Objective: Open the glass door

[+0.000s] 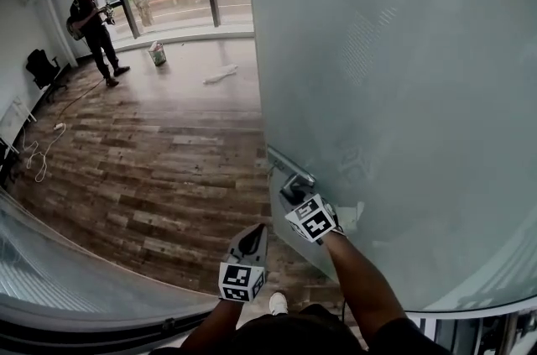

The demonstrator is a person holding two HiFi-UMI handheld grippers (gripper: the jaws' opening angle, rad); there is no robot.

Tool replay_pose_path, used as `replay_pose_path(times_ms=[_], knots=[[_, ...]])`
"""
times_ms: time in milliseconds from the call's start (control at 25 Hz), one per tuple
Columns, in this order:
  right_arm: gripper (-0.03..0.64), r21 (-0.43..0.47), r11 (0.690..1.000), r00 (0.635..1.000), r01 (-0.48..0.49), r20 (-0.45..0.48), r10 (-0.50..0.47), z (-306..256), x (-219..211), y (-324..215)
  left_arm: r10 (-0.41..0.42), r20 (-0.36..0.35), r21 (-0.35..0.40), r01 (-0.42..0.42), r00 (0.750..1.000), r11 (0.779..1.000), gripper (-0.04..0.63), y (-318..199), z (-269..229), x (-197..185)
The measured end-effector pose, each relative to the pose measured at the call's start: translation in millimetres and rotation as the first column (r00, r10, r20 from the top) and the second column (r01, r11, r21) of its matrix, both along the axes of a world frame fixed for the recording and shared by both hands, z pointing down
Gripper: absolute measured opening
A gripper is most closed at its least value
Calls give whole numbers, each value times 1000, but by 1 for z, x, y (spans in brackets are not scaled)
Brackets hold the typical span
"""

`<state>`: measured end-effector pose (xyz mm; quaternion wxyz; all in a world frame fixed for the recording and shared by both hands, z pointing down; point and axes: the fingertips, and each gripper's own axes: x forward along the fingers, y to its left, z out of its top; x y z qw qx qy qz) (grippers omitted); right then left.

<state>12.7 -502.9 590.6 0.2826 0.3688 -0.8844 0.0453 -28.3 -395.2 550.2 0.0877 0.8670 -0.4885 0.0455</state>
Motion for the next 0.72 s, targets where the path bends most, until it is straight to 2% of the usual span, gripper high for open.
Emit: replay_pose_path(times_ms=[240, 360, 720], knots=[[15, -15, 998, 998, -67, 21, 67, 9, 47, -60, 36, -12, -23, -36, 999, 999, 2, -43, 4, 33], [15, -3, 993, 993, -121, 14, 121, 3, 82, -89, 48, 11, -19, -48, 999, 999, 2, -67, 2, 52], [15, 5, 964, 964, -266, 29, 265, 10, 184, -173, 13, 52, -14, -12, 999, 1000, 2, -156, 16, 96]])
